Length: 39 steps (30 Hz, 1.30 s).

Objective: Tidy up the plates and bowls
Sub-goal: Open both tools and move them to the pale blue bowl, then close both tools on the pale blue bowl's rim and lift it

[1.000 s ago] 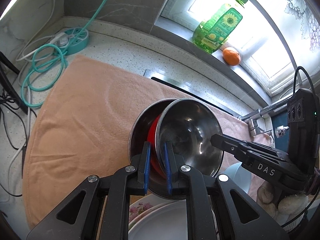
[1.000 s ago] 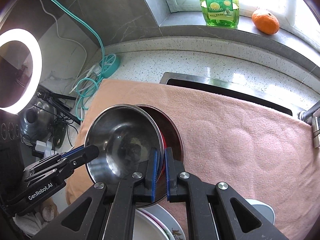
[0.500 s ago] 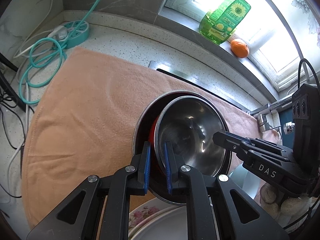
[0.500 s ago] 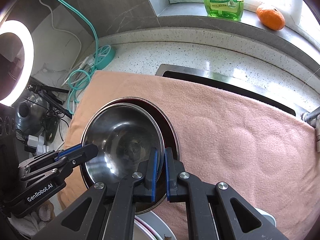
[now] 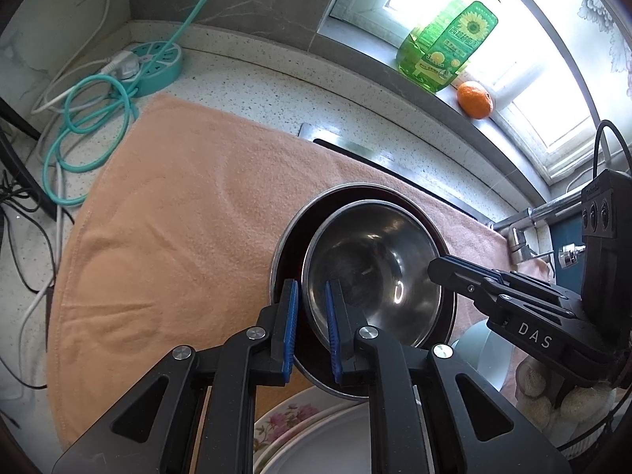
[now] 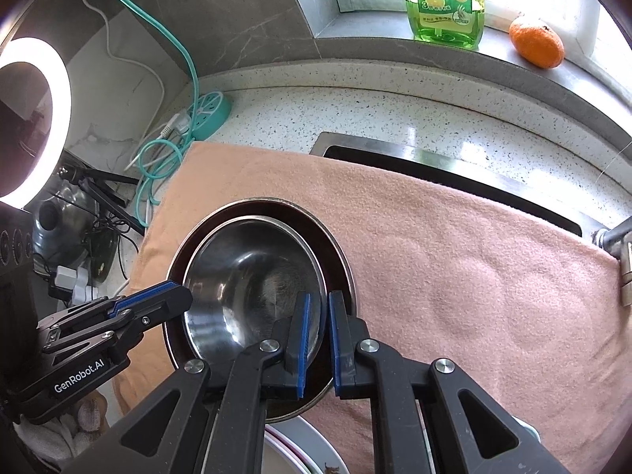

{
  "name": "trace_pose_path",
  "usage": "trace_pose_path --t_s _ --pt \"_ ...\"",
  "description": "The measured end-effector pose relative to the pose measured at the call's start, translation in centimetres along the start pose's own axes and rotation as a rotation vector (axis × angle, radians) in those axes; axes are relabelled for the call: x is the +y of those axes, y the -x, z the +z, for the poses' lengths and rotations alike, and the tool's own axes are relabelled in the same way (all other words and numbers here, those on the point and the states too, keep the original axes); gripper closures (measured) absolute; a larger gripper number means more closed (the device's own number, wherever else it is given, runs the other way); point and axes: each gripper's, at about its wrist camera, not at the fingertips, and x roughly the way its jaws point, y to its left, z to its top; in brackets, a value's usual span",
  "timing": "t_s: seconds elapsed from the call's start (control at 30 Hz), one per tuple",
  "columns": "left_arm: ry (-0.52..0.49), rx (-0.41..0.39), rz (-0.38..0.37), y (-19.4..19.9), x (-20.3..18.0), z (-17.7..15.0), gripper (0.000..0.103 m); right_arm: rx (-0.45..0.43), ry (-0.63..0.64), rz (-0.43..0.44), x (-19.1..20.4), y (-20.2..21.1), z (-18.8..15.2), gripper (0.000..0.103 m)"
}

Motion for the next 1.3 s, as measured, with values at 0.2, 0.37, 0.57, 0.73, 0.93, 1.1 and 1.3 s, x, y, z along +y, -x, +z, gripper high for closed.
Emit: trace_pose_path --t_s 0.2,0.37,0.57,0.73,0.93,1.1,1.3 --pt "0.002 -0.011 -0.007 0.7 -0.2 -0.1 0.09 -0.019 -0.003 0.01 -0.1 0.8 -0.1 0.093" --pt "0.001 -0.023 -0.017 1.6 -0.6 -0.3 0.09 -0.035 -0.011 0.03 -0.1 1.8 -0.4 0.093" --pt "-0.019 -0.041 -0.037 3.0 -1.9 -1.0 0.09 -0.069 -0.024 0.052 -0.7 4.0 -0.9 0.093" --pt "-0.031 -0.049 -0.068 3.9 -3.2 -1.8 0.09 -0.11 -0.049 0.06 -2.0 6.4 -1.9 0.093" --pt "-0.055 -0.044 -0.106 4.4 -5.4 -3.1 0.09 -0.151 -0.082 0.05 -4.1 8.8 -3.3 0.092" --pt "-0.074 -0.022 -0.135 3.9 -7.3 -4.4 0.09 -0.171 -0.125 0.043 -6.7 10.5 -4.8 0.091" --pt "-0.103 0.022 -0.154 2.4 -9.6 -5.9 0.09 -0.172 -0.161 0.015 -9.5 11.5 -6.8 0.091"
